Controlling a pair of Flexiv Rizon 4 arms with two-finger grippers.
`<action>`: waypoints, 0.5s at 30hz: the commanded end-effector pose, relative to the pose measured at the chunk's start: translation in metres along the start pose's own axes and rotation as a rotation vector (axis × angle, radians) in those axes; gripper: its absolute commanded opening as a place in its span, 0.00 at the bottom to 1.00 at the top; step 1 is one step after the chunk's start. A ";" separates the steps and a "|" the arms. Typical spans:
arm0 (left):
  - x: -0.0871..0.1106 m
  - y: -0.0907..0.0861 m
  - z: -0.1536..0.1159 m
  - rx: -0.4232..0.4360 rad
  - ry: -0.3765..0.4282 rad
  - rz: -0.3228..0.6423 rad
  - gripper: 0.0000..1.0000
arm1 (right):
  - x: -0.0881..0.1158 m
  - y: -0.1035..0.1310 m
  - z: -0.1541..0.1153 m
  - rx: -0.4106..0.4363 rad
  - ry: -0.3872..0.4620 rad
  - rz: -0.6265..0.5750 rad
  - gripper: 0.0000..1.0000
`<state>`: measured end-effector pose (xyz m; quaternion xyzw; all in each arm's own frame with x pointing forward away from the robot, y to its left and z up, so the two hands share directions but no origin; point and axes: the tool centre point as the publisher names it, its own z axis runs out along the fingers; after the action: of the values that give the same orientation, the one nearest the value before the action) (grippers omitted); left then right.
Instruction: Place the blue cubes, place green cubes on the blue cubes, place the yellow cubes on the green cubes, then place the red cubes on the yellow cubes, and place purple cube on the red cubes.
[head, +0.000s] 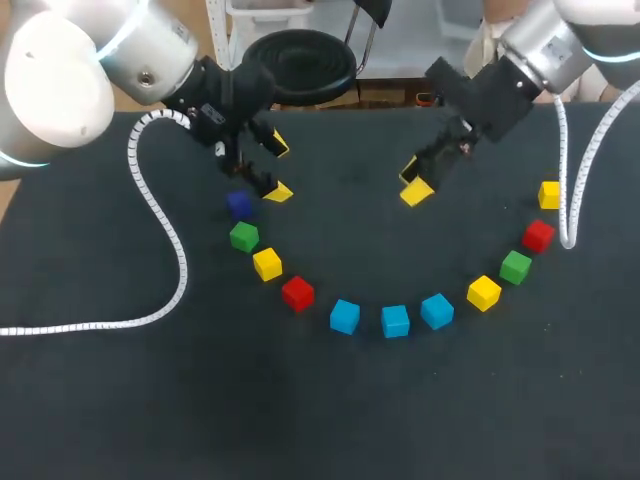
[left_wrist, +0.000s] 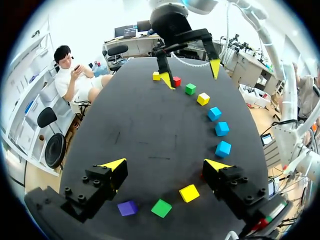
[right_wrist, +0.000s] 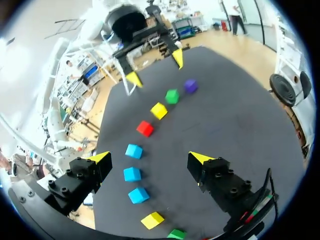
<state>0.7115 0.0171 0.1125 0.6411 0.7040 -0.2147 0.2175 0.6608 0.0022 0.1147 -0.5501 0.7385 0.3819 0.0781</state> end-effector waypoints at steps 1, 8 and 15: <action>-0.001 0.002 0.000 0.003 0.004 -0.001 1.00 | -0.009 0.009 0.023 -0.010 0.137 -0.010 1.00; -0.001 0.002 0.000 0.003 0.004 -0.001 1.00 | 0.002 0.046 0.052 0.010 0.208 -0.119 1.00; -0.001 0.002 0.000 0.003 0.004 -0.001 1.00 | 0.027 0.069 0.068 0.061 0.273 -0.168 1.00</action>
<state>0.7115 0.0172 0.1124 0.6410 0.7040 -0.2147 0.2175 0.5883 0.0373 0.0891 -0.6549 0.6902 0.3072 -0.0166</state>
